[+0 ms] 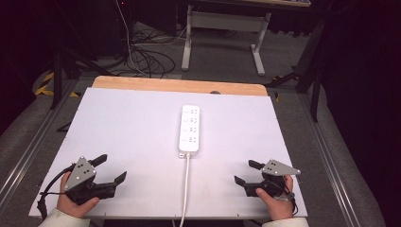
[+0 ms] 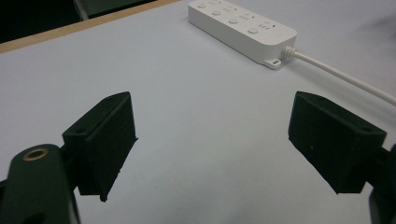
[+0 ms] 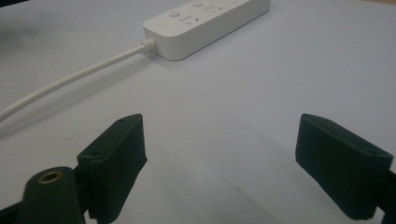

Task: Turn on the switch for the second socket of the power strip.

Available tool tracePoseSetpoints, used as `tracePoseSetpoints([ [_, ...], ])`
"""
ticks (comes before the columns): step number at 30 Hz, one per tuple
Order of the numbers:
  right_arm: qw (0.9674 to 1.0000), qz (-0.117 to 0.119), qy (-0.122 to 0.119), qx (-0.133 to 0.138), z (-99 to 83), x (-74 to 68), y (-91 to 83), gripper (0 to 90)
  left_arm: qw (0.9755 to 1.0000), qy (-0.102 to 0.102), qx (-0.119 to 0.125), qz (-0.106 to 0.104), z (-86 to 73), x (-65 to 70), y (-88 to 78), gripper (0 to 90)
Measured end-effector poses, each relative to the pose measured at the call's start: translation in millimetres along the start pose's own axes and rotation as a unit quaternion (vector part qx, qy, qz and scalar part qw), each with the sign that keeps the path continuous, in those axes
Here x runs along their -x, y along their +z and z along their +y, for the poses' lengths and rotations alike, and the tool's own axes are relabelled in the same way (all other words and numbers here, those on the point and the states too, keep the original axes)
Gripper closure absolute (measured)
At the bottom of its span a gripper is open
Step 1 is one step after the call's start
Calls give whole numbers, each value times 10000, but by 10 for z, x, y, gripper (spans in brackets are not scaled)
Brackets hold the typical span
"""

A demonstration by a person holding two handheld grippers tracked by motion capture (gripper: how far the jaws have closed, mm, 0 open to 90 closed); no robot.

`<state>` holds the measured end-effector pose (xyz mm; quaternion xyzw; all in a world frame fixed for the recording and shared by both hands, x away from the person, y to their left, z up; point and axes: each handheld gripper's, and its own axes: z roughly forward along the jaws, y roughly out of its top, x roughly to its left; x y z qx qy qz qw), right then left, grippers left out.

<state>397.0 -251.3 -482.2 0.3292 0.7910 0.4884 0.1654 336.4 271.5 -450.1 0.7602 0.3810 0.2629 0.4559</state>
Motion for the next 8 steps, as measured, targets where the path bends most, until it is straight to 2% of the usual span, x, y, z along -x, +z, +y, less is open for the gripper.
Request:
tracePoseSetpoints([
  [5, 10000, 29, 75, 47, 0, 32, -38, 164, 10000, 34, -43, 0, -1, 1, 7, 156],
  [8, 10000, -33, 67, 40, -5, 35, -42, 164, 10000, 35, -31, 0, -3, 2, 5, 156],
])
